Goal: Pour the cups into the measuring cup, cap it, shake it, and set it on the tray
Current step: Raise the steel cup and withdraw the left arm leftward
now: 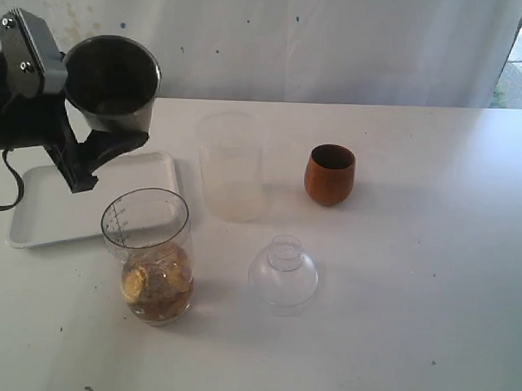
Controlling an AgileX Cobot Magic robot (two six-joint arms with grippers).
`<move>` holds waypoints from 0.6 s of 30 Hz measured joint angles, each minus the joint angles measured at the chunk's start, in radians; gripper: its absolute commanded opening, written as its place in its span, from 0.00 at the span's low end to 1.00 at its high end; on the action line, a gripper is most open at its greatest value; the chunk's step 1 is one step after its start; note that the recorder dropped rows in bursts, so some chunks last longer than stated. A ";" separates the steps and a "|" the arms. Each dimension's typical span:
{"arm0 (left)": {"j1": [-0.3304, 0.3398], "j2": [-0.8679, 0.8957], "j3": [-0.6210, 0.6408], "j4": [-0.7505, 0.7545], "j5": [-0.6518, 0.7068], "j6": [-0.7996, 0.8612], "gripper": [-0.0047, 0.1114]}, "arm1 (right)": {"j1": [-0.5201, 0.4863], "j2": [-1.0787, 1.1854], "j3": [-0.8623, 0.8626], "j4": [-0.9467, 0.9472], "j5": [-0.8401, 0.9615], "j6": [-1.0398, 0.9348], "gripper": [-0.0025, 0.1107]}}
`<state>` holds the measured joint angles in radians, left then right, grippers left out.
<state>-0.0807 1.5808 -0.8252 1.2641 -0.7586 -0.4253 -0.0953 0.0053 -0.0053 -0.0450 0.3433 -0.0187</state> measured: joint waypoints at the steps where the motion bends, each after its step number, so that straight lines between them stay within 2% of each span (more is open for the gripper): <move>1: 0.000 0.000 0.000 -0.002 0.000 -0.143 0.04 | 0.000 0.000 0.000 0.000 0.000 0.000 0.02; 5: 0.000 0.000 0.000 -0.054 0.094 -0.362 0.04 | 0.000 0.000 0.000 0.000 0.000 0.000 0.02; 8: 0.000 0.000 0.000 -0.141 0.186 -0.394 0.04 | 0.000 0.000 0.000 0.000 0.000 0.000 0.02; 10: 0.024 0.000 0.002 -0.209 0.207 -0.396 0.04 | 0.000 0.000 0.000 0.000 0.000 0.000 0.02; 14: 0.174 -0.002 0.067 -0.353 0.168 -0.375 0.04 | 0.000 0.000 0.000 0.000 0.000 0.000 0.02; 18: 0.315 -0.002 0.155 -0.389 0.107 -0.287 0.04 | 0.000 0.000 0.000 0.000 0.000 0.000 0.02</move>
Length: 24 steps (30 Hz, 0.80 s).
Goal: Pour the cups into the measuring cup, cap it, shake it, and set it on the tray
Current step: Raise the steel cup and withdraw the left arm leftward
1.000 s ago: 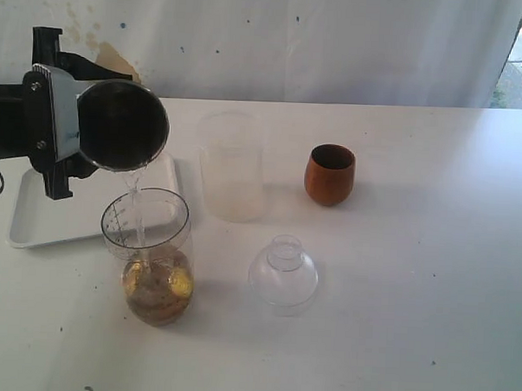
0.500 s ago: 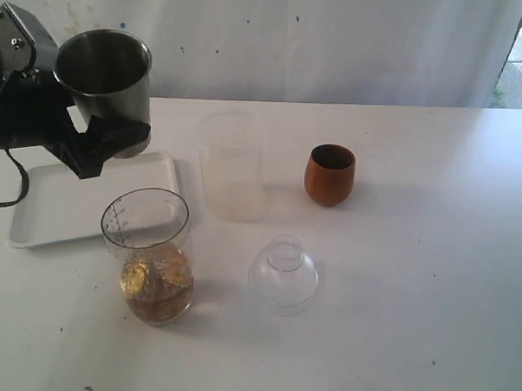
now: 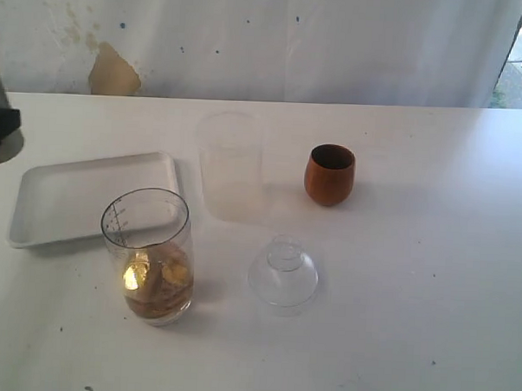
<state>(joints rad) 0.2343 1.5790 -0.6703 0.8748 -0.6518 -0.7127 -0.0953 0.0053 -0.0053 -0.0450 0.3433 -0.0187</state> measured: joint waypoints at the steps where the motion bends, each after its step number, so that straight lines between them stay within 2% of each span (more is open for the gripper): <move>1: 0.029 0.000 0.017 -0.002 -0.015 0.030 0.04 | 0.000 0.000 0.000 0.000 0.000 0.000 0.02; 5: 0.136 0.000 0.067 -0.024 -0.062 0.125 0.04 | 0.000 0.000 0.000 0.000 0.000 0.000 0.02; 10: 0.203 0.031 0.074 -0.042 -0.068 0.178 0.04 | 0.000 0.000 0.000 0.000 0.000 0.000 0.02; 15: 0.239 0.133 0.098 -0.061 -0.087 0.224 0.04 | 0.000 0.000 0.000 0.000 0.000 0.000 0.02; 21: 0.241 0.264 0.112 -0.085 -0.251 0.392 0.04 | 0.000 0.000 0.000 0.000 0.002 0.000 0.02; 24: 0.241 0.306 0.112 -0.114 -0.274 0.434 0.04 | 0.000 0.000 0.000 0.000 0.002 0.000 0.02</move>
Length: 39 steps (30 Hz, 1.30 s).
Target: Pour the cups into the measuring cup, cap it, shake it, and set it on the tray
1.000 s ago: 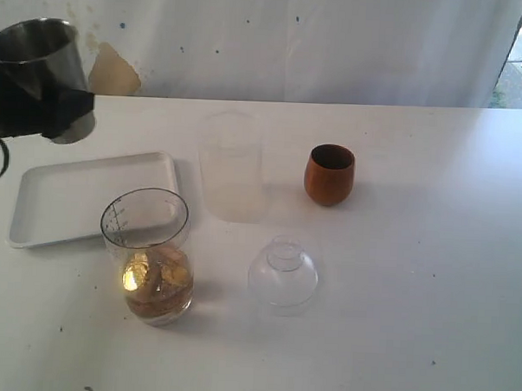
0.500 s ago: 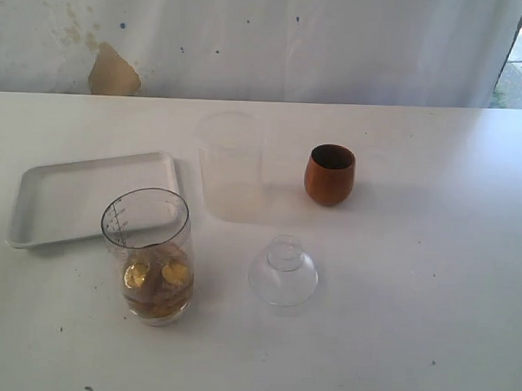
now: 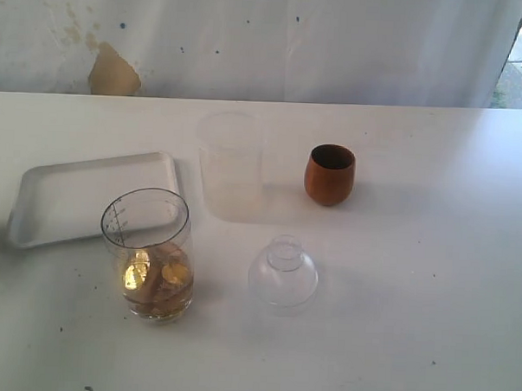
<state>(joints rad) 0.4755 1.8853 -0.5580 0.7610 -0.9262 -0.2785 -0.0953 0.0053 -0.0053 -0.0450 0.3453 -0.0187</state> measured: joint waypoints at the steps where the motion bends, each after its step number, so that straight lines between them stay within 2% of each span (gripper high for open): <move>1: 0.002 0.022 0.000 -0.013 -0.002 0.015 0.04 | 0.000 0.000 0.000 0.000 0.000 0.000 0.02; 6: 0.002 0.085 0.000 0.007 -0.105 0.017 0.07 | 0.000 0.000 0.000 0.000 0.000 0.000 0.02; 8: 0.002 0.101 0.000 0.007 -0.114 0.017 0.19 | 0.000 0.000 0.000 0.000 0.000 0.000 0.02; 9: 0.002 0.105 0.000 0.007 -0.114 0.017 0.30 | 0.000 0.000 0.000 0.000 0.000 0.000 0.02; 10: 0.002 0.112 0.000 0.007 -0.114 0.017 0.37 | 0.000 0.000 0.000 0.000 0.000 0.000 0.02; 11: 0.002 0.112 0.000 0.005 -0.114 0.017 0.51 | 0.000 0.000 0.000 0.000 0.000 0.000 0.02; 13: 0.002 0.112 0.000 -0.011 -0.114 0.017 0.65 | 0.000 0.000 0.000 0.000 0.000 0.000 0.02; 17: 0.002 0.112 0.000 -0.034 -0.125 0.015 0.81 | 0.000 0.000 0.000 0.000 0.000 0.000 0.02; 30: 0.002 0.110 0.000 -0.045 -0.159 0.015 0.83 | 0.000 0.000 0.000 0.000 0.000 0.000 0.02; 39: 0.002 0.037 0.000 -0.043 -0.165 -0.012 0.83 | 0.000 0.000 0.000 0.000 0.000 0.000 0.02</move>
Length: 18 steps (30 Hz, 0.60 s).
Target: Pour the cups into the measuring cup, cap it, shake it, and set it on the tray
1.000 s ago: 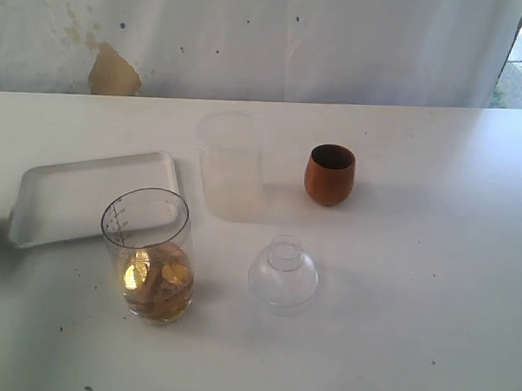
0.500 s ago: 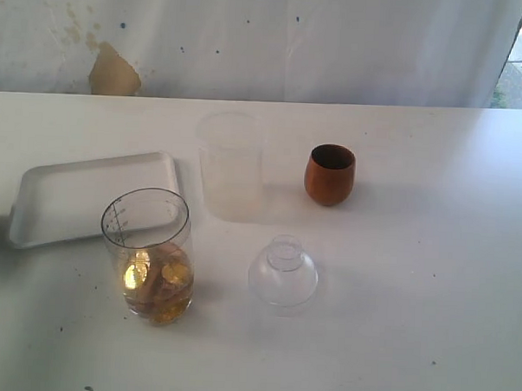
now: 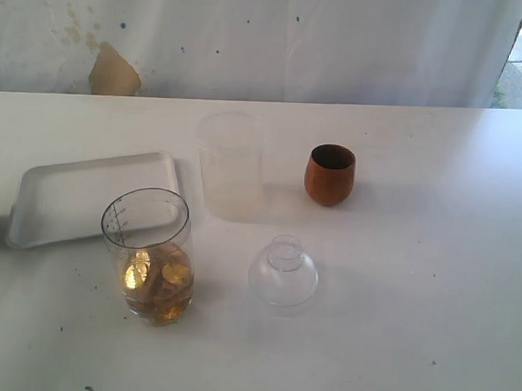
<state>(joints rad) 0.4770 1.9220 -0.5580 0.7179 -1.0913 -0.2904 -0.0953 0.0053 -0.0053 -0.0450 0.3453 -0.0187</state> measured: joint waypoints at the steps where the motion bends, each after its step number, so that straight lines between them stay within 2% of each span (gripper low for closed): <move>1: 0.000 -0.006 0.000 0.000 -0.001 -0.005 0.83 | 0.000 0.000 0.000 0.000 0.000 0.000 0.02; 18: 0.000 -0.116 0.000 0.002 -0.106 -0.046 0.83 | 0.000 0.000 0.000 0.000 0.000 0.000 0.02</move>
<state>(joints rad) 0.4770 1.8057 -0.5580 0.7198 -1.1972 -0.3360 -0.0953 0.0053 -0.0053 -0.0450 0.3453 -0.0187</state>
